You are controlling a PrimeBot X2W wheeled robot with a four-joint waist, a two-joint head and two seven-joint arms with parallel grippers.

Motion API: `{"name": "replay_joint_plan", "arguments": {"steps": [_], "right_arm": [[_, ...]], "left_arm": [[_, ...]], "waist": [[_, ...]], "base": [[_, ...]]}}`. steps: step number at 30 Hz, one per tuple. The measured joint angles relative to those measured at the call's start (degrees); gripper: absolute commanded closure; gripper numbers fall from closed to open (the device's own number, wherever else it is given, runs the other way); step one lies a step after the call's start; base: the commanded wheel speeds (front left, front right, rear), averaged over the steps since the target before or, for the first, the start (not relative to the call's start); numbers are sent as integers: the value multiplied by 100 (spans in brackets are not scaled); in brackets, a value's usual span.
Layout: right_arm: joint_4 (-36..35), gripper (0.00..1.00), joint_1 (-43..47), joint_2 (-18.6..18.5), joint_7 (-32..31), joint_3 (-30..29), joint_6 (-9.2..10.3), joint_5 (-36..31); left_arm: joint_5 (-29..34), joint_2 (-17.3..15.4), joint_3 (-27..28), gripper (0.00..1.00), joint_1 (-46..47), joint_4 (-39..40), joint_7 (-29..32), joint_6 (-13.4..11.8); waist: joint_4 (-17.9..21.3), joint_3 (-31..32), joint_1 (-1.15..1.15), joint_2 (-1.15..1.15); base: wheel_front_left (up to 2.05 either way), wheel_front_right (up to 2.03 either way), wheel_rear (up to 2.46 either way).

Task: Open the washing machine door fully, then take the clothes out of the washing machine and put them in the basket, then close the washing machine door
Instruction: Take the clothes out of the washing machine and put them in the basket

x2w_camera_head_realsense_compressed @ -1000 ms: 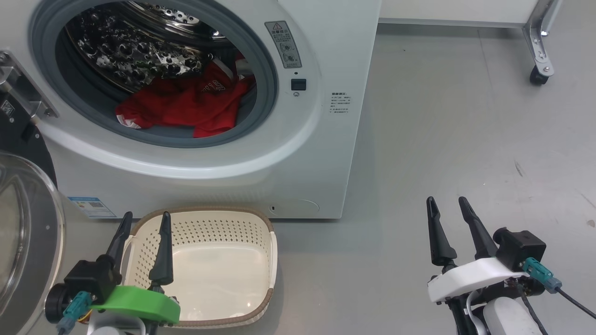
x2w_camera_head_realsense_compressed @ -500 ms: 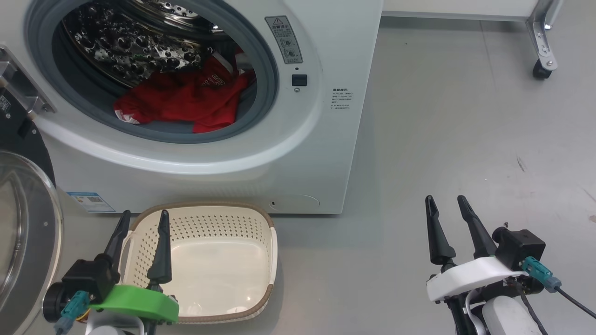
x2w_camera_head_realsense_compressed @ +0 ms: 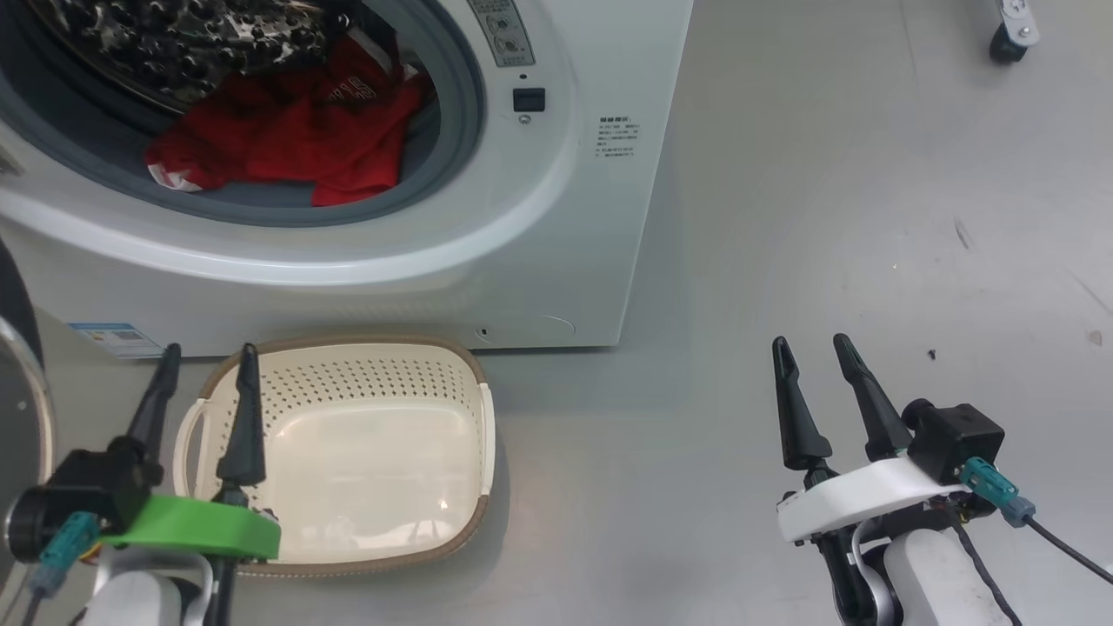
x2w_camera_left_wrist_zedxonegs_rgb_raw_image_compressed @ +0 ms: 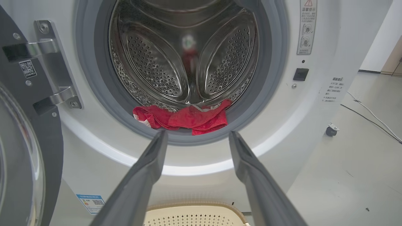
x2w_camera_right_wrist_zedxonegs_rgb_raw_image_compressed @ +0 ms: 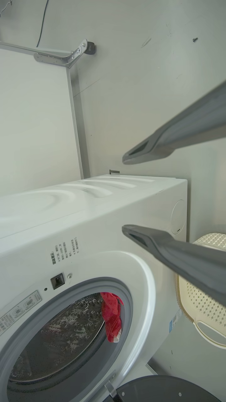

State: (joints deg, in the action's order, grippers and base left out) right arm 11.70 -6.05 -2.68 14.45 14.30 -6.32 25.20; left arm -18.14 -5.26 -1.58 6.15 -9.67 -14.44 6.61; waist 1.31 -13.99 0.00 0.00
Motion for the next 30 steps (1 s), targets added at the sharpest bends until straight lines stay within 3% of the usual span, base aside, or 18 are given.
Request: {"name": "replay_joint_plan", "arguments": {"steps": [15,20,28,30], "right_arm": [[-289,0,-520,-4,0,364,101,264],[-356,0,-699,-5,0,525,147,355],[-387,0,-811,-4,0,645,203,408],[-398,0,-856,-4,0,695,241,470]], "left_arm": [[33,-1005,599,0,1217,153,621,-123],[153,-1380,705,0,1754,-148,1124,-134],[109,-1595,851,0,2382,-681,1741,-218],[130,-1772,866,0,2636,-866,1937,-253]], "waist": [[659,-992,0,0],[1003,-1334,0,0],[1373,-1655,1,0],[1512,-1764,1,0]], "base": [[0,0,0],[0,0,0],[0,0,0],[0,0,0]]}}
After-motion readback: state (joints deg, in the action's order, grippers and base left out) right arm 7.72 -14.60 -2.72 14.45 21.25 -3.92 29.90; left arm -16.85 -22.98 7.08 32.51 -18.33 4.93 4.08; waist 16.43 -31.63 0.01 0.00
